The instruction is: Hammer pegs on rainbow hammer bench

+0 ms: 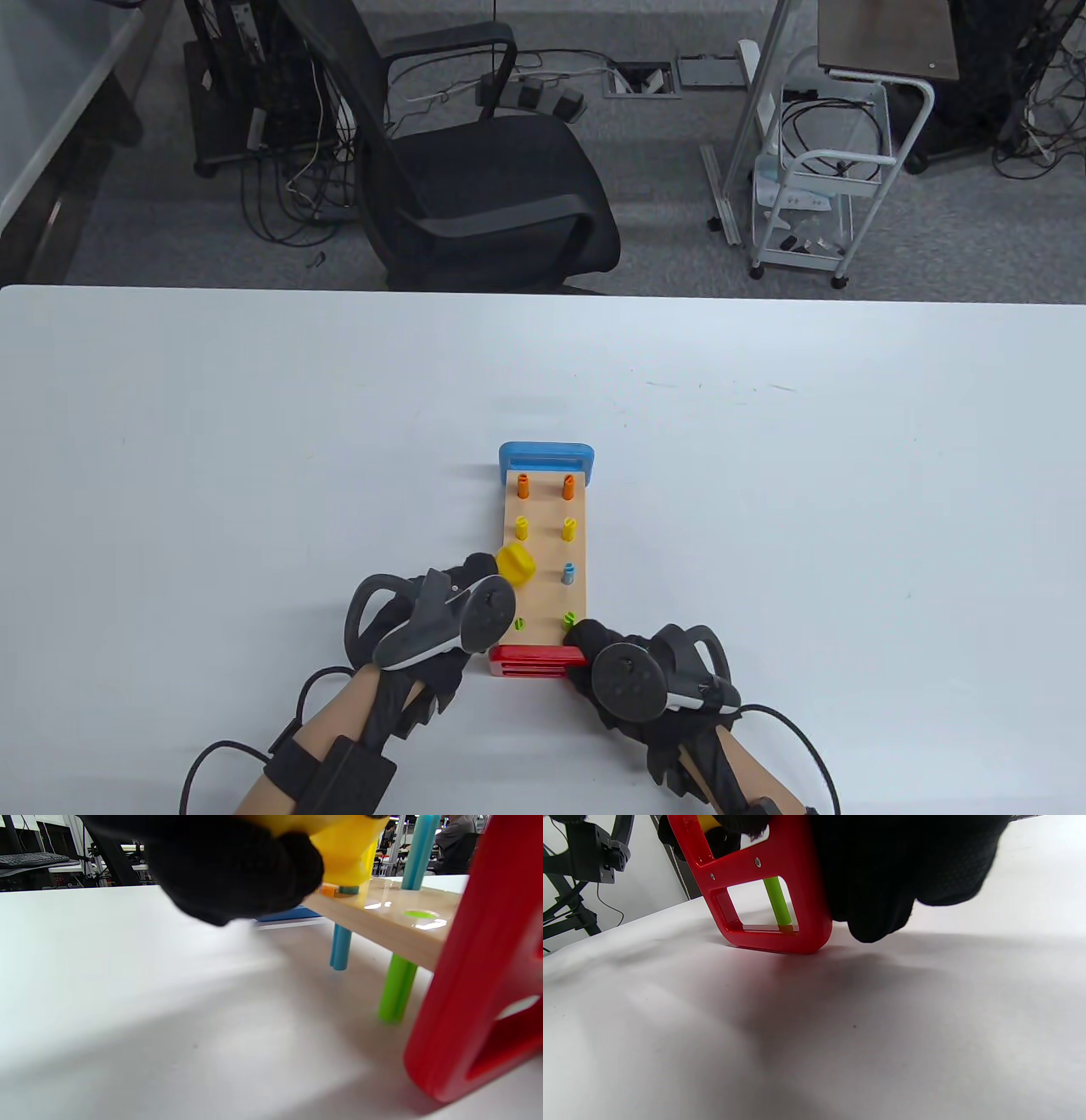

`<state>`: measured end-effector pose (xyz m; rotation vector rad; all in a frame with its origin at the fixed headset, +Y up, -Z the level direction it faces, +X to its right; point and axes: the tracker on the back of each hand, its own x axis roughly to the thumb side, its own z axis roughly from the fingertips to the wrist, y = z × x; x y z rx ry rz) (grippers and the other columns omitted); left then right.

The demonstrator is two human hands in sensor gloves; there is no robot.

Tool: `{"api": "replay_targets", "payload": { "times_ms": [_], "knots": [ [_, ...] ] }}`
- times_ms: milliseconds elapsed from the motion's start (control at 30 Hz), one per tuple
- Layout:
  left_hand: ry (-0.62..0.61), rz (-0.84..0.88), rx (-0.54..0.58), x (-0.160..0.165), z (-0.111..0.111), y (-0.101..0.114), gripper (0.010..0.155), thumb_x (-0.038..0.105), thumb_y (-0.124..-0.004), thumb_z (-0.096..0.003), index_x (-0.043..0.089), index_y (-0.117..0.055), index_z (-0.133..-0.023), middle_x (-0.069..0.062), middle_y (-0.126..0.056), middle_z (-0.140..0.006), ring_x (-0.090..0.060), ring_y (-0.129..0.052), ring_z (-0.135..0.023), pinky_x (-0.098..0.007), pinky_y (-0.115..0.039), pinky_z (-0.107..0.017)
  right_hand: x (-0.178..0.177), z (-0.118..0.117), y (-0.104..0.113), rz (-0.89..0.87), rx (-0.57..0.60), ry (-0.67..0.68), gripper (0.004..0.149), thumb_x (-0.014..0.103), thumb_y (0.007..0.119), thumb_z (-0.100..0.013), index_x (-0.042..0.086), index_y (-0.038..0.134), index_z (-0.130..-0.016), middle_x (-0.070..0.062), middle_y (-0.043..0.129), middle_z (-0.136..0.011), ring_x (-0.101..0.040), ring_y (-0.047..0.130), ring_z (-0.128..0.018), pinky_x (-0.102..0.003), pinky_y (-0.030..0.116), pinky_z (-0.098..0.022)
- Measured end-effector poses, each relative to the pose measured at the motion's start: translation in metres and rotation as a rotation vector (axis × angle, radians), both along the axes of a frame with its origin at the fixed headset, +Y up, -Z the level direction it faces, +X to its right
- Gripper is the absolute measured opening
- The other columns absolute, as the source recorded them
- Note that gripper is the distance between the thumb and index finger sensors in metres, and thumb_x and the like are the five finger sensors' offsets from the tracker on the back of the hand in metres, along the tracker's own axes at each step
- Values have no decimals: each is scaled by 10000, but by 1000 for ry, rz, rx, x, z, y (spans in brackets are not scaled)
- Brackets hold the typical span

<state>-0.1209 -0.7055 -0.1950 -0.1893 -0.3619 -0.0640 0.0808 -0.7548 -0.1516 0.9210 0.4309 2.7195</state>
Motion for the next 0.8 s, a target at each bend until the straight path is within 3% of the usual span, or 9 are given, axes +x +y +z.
{"api": "replay_targets", "payload": {
  "times_ms": [133, 167, 233, 267, 333, 367, 400, 433, 800],
  "knots": [
    [15, 256, 187, -4, 5, 23, 660, 523, -541, -582, 44, -640, -1025, -88, -999, -683, -243, -1056, -350, -327, -896, -246, 0, 0, 0, 3, 4, -1, 509, 343, 502, -631, 35, 374, -1016, -263, 755, -996, -431, 866, -776, -604, 717, -596],
    [16, 274, 169, -3, 4, 23, 659, 514, -558, -583, 31, -654, -1021, -104, -1005, -665, -261, -1051, -329, -338, -889, -232, 0, 0, 0, 1, 2, -1, 510, 343, 502, -631, 34, 373, -1016, -263, 755, -995, -433, 864, -776, -605, 717, -596],
    [-5, -56, -91, 7, -4, -1, 656, 514, -571, -591, 19, -687, -1007, -101, -1020, -624, -250, -1044, -281, -325, -881, -198, 0, 0, 0, 0, 1, -1, 509, 343, 502, -631, 35, 374, -1016, -265, 754, -996, -431, 865, -776, -606, 717, -595],
    [20, -198, -131, 9, -3, -2, 650, 555, -465, -588, 85, -573, -1024, 19, -969, -693, -139, -1056, -336, -247, -911, -249, 0, 0, 0, 1, 1, -1, 510, 343, 502, -631, 34, 374, -1016, -266, 755, -995, -431, 865, -776, -605, 717, -596],
    [-15, 47, 52, 6, -1, -1, 649, 510, -597, -574, 12, -735, -967, -85, -1054, -569, -233, -1059, -205, -316, -895, -143, 0, 0, 0, 1, 2, 0, 509, 343, 501, -631, 35, 374, -1016, -265, 754, -996, -433, 864, -776, -605, 716, -596],
    [5, -51, -50, 6, -3, -4, 650, 519, -554, -586, 26, -674, -992, -68, -1019, -614, -224, -1046, -249, -306, -887, -179, 0, 0, 0, 0, 1, 0, 510, 343, 502, -631, 34, 374, -1016, -265, 756, -994, -432, 865, -776, -605, 717, -596],
    [2, -69, -73, 3, -2, -1, 650, 534, -511, -595, 51, -618, -1016, -38, -990, -661, -193, -1046, -299, -287, -891, -221, 0, 0, 0, -1, 0, 1, 510, 343, 502, -631, 35, 373, -1016, -268, 754, -995, -433, 864, -776, -605, 717, -596],
    [0, -3, -22, 3, -2, -3, 649, 523, -540, -588, 35, -654, -1000, -61, -1008, -631, -225, -1044, -267, -303, -887, -194, 0, 1, 0, -1, 0, 0, 509, 343, 502, -631, 36, 374, -1016, -266, 755, -995, -433, 864, -776, -605, 717, -596],
    [11, -29, -26, 3, 1, -5, 644, 541, -554, -589, 52, -645, -1000, -43, -1002, -647, -201, -1061, -304, -298, -904, -217, 0, 1, 0, -2, 2, -1, 510, 345, 503, -632, 35, 373, -1016, -264, 757, -993, -432, 865, -775, -605, 718, -595]
  ]
}}
